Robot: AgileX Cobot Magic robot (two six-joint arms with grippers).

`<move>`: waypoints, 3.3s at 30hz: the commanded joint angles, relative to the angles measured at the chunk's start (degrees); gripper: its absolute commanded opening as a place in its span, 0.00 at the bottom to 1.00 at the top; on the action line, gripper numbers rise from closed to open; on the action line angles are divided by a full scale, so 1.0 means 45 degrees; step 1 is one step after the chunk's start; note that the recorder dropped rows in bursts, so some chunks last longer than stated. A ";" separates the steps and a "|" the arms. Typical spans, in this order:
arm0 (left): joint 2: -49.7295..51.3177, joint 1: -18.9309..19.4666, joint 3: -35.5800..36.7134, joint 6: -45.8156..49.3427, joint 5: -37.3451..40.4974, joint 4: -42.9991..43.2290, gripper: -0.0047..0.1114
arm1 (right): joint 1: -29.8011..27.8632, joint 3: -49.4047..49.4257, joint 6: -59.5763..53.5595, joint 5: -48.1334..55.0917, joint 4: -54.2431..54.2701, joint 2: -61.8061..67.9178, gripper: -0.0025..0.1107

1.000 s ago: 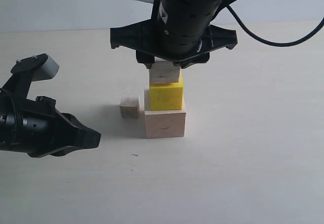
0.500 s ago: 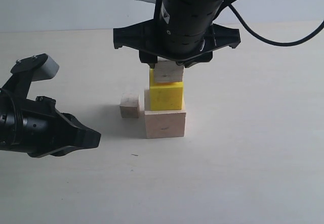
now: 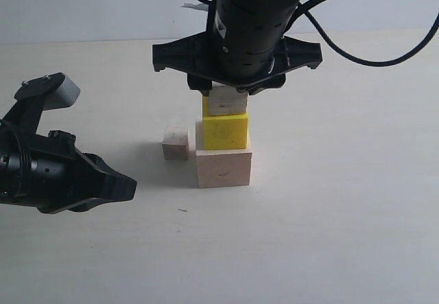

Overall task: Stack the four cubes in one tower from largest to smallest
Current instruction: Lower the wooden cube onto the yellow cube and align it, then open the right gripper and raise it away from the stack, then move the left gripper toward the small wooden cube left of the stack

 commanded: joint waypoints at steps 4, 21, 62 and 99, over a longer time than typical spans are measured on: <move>-0.0106 0.0001 0.0016 0.0002 -0.0074 -0.0105 0.04 | -0.0050 0.0009 0.0016 -0.0083 0.0099 0.0221 0.02; -0.0106 0.0001 0.0016 0.0002 -0.0172 -0.0105 0.04 | -0.0050 0.0009 -0.0075 0.0053 0.0427 0.0218 0.30; -0.0106 0.0001 0.0016 0.0108 -0.1622 0.1011 0.04 | -0.0050 0.0009 -0.6050 0.2455 0.0086 -0.6687 0.02; -0.0082 0.0001 -0.1981 0.4611 0.0160 0.5681 0.52 | -0.0050 0.7751 -0.7773 0.0539 0.0195 -1.4701 0.02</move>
